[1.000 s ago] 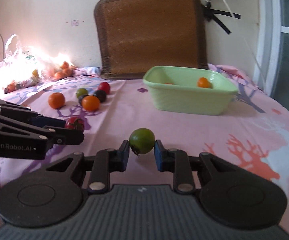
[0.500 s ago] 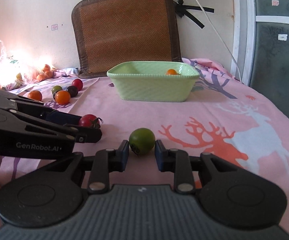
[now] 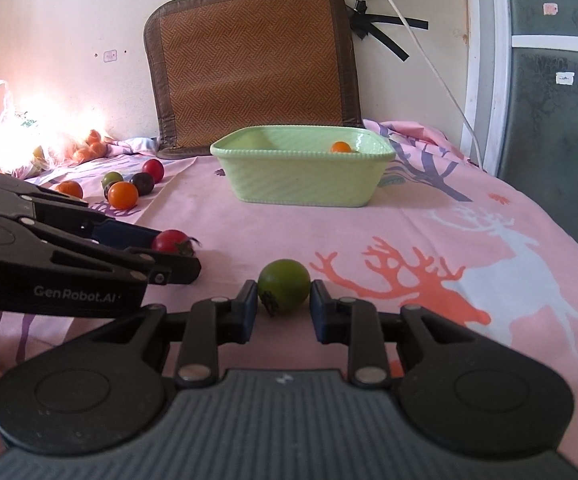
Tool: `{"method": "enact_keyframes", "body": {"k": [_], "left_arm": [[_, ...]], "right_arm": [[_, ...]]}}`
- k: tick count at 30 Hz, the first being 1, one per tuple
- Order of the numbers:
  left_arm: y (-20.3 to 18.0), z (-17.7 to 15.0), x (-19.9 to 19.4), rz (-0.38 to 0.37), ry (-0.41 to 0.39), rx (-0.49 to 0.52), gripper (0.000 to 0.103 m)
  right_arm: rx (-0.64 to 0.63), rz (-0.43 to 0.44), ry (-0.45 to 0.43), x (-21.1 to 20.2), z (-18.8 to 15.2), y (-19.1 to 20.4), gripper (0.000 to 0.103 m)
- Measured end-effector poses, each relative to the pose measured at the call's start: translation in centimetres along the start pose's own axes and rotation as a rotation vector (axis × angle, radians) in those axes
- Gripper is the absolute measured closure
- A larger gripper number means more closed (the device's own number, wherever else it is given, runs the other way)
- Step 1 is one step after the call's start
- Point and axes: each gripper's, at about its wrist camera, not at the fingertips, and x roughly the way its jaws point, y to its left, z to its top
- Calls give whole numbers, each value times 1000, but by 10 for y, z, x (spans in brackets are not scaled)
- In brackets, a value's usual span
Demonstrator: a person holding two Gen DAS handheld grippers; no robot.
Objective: Organize fruits
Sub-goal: 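Carry the red and green tomatoes over the green bowl and release them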
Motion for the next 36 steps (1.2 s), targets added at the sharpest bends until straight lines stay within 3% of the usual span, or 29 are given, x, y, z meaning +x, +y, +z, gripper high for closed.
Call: {"method": "enact_keyframes", "body": {"k": [9, 15, 20, 27, 36], "left_arm": [[37, 79, 23, -31, -95, -77, 69], [71, 117, 74, -36, -32, -177, 69], [85, 122, 103, -29, 4, -223, 67], [84, 118, 112, -9, -6, -203, 60], [74, 107, 68, 30, -46, -191, 57]], "right_arm": [[62, -5, -120, 21, 56, -29, 73], [95, 21, -115, 68, 87, -43, 72], [126, 46, -56, 101, 93, -47, 72], [89, 33, -53, 114, 91, -42, 70], [111, 20, -82, 99, 91, -41, 69]]}}
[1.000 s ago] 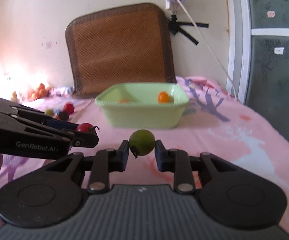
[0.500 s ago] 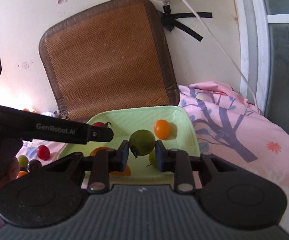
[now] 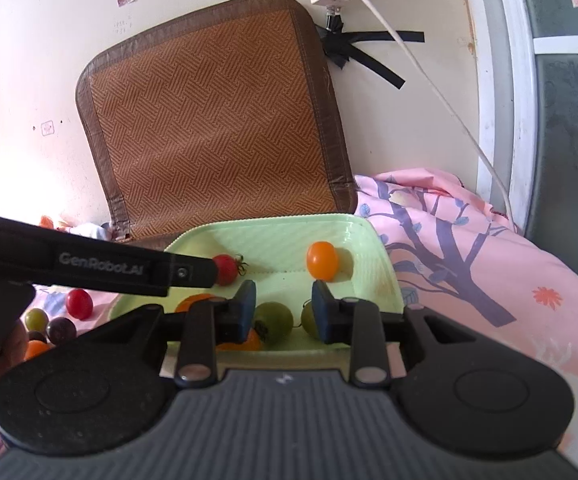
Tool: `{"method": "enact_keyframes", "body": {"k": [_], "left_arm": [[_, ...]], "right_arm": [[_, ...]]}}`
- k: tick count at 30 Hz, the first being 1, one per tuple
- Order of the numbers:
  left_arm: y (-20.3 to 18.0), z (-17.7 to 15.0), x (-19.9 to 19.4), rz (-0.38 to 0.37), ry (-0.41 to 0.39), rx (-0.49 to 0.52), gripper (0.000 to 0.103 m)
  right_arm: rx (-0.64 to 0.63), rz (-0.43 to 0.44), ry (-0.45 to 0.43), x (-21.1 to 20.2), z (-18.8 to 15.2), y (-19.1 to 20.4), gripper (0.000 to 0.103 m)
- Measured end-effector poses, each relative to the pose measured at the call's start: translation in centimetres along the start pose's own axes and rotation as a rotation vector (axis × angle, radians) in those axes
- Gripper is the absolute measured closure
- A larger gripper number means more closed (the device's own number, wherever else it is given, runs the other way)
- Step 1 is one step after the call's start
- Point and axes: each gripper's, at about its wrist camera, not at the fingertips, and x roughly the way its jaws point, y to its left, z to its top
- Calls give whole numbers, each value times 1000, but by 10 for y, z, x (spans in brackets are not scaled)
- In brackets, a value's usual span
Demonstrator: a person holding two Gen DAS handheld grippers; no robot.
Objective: Organize fruits
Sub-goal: 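Carry the red and green tomatoes over the green bowl and release them, then grasp a tangerine with the left tool while the right tool grasps an orange tomato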
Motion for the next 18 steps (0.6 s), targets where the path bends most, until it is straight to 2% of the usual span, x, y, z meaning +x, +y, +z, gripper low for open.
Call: {"method": "enact_keyframes", "body": {"k": [9, 18], "left_arm": [[10, -36, -64, 63, -37, -9, 56], [32, -75, -106, 88, -47, -52, 56]], "right_arm": [[58, 11, -43, -47, -17, 24, 69], [71, 52, 48, -65, -41, 53, 69]]}}
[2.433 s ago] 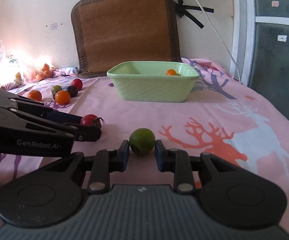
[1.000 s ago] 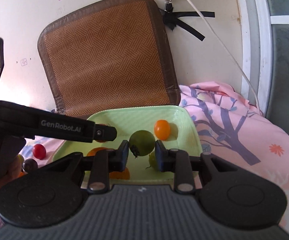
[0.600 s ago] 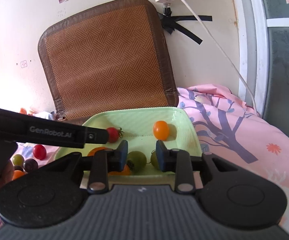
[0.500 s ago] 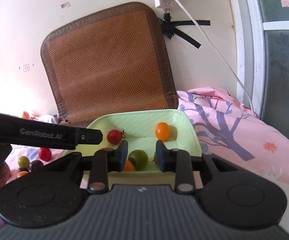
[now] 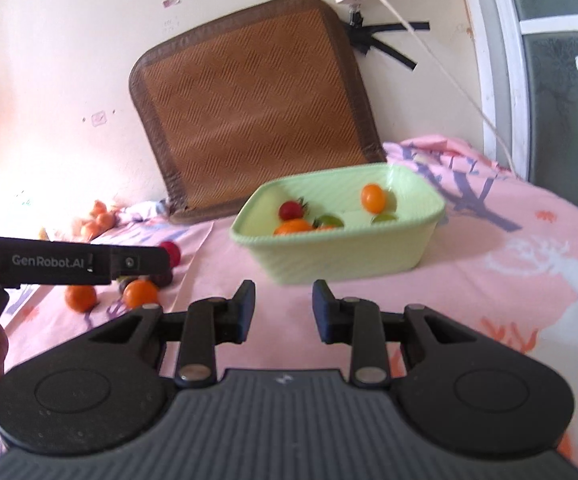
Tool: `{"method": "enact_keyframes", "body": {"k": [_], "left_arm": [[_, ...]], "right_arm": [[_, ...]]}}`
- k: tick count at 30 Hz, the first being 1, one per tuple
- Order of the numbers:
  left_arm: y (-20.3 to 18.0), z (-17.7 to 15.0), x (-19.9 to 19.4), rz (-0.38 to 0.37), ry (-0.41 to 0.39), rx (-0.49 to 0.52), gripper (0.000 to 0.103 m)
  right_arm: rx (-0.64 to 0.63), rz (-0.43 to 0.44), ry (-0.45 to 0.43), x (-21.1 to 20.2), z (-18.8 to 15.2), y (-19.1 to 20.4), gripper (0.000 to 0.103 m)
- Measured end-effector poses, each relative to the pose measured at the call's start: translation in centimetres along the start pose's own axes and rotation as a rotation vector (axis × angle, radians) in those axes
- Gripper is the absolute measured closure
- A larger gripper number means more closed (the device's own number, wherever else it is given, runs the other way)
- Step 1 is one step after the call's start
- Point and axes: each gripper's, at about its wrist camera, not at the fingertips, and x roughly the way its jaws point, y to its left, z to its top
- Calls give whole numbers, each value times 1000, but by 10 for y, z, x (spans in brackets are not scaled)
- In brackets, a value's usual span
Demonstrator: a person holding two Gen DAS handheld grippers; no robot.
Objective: Organize fruits
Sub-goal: 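Grasp a tangerine with the left tool while the right tool grasps an orange tomato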
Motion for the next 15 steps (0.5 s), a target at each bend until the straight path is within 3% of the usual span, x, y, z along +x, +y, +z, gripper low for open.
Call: {"method": "enact_keyframes", "body": {"k": [8, 15], "left_arm": [[49, -39, -41, 92, -15, -28, 55], [84, -35, -33, 165, -14, -62, 54]], "right_arm": [[-51, 44, 74, 6, -14, 32, 69], [-128, 112, 103, 30, -10, 66, 69]]}}
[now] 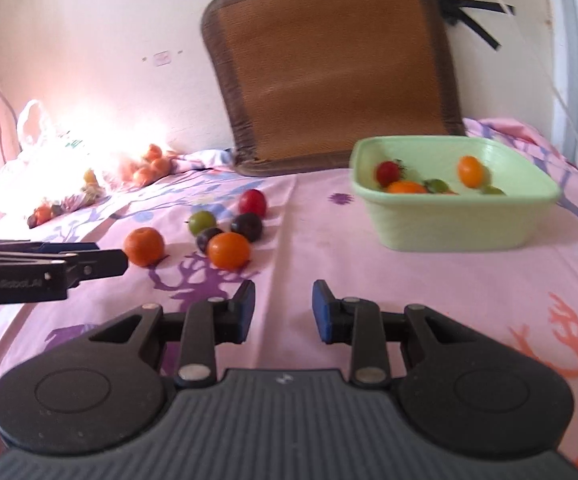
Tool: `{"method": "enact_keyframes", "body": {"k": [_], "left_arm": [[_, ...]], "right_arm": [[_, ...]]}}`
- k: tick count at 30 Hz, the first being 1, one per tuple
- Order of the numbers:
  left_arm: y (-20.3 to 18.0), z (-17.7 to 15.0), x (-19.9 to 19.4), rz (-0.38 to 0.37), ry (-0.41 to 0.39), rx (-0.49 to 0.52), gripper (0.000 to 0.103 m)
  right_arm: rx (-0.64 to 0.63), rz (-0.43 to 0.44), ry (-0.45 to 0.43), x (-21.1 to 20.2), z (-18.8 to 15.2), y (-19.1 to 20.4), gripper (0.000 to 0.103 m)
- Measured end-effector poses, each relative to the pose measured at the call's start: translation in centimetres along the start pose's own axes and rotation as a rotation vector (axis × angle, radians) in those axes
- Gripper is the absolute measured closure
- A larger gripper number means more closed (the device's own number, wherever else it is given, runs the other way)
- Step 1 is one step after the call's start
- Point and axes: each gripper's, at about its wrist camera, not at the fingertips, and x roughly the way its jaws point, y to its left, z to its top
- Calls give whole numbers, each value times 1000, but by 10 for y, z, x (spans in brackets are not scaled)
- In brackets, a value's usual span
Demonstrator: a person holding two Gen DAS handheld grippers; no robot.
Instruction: Organize fruits
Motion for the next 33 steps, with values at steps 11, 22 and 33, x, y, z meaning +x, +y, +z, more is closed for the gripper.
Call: {"method": "enact_keyframes", "body": {"k": [11, 22, 33], "left_arm": [[10, 10, 43, -3, 69, -18, 53], [-19, -1, 20, -109, 70, 13, 64], [-120, -16, 5, -315, 63, 155, 64]], "right_arm": [[-122, 45, 38, 49, 23, 29, 49], [-96, 50, 53, 31, 11, 24, 68], [-1, -155, -31, -59, -30, -34, 68]]}}
